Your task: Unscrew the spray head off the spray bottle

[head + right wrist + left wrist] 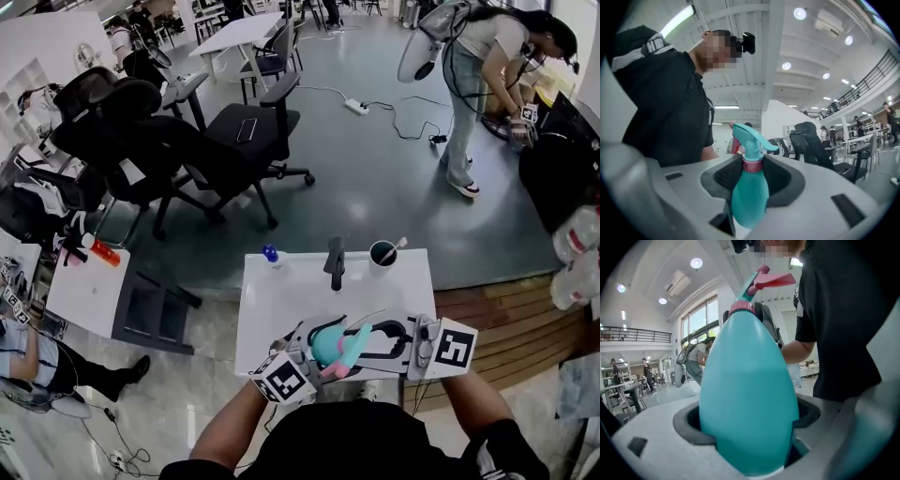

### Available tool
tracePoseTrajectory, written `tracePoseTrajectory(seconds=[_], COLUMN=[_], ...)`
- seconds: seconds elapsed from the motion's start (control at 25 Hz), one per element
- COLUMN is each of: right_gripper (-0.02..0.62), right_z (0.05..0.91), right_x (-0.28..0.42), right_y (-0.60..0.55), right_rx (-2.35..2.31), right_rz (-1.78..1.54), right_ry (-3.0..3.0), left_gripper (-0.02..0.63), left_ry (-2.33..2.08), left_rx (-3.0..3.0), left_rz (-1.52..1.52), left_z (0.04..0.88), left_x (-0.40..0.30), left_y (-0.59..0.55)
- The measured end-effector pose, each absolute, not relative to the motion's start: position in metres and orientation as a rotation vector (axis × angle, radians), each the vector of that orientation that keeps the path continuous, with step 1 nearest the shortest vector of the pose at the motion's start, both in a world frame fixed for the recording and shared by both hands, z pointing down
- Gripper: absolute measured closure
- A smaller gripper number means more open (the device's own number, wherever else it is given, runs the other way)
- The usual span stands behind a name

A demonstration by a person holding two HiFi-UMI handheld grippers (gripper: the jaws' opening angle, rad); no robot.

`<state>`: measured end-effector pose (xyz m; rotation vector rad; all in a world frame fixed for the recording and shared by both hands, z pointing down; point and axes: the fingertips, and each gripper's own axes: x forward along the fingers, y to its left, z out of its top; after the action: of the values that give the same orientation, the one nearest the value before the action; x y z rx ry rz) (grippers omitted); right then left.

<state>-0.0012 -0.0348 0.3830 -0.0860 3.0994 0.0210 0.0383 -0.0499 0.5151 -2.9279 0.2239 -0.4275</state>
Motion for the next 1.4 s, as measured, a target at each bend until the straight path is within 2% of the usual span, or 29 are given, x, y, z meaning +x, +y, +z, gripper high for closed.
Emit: tracePoseTrajectory(seconds=[0.04, 0.12, 0.32, 0.68, 1.04, 1.4], right_gripper=[0.445, 0.39, 0.397, 0.426, 0.46, 0.463], right_z=[0.383, 0.383, 0.398, 0.407, 0.409, 0.391], right_x=[-0.002, -0.001, 0.009, 0.004, 0.005, -0.002], right_y=[-0.04, -0.054, -0.087, -0.103, -0.103, -0.066], right_rx=[-0.138, -0.279, -0.625, -0.848, -0.96, -0.508], right_rz=[0.005, -0.036, -0.107, -0.286, -0.217, -0.081], right_ry=[3.08, 3.035, 2.935, 2.816, 2.837, 3.015], left_gripper=[0.135, 0.135, 0.135, 0.135, 0.135, 0.135], left_ry=[0.294, 0.485, 0.911, 1.114, 1.073, 0.626], left_rx=[-2.923, -2.892, -2.861, -2.81, -2.834, -2.909], left_rz=[-0.437, -0.493, -0.598, -0.666, -0.653, -0.515], left_z=[0.517, 0.524, 0.541, 0.552, 0.552, 0.535], left_x=[0.036, 0.029, 0.007, 0.005, 0.011, 0.024], left_y=[-0.058, -0.078, -0.116, -0.123, -0.119, -0.085])
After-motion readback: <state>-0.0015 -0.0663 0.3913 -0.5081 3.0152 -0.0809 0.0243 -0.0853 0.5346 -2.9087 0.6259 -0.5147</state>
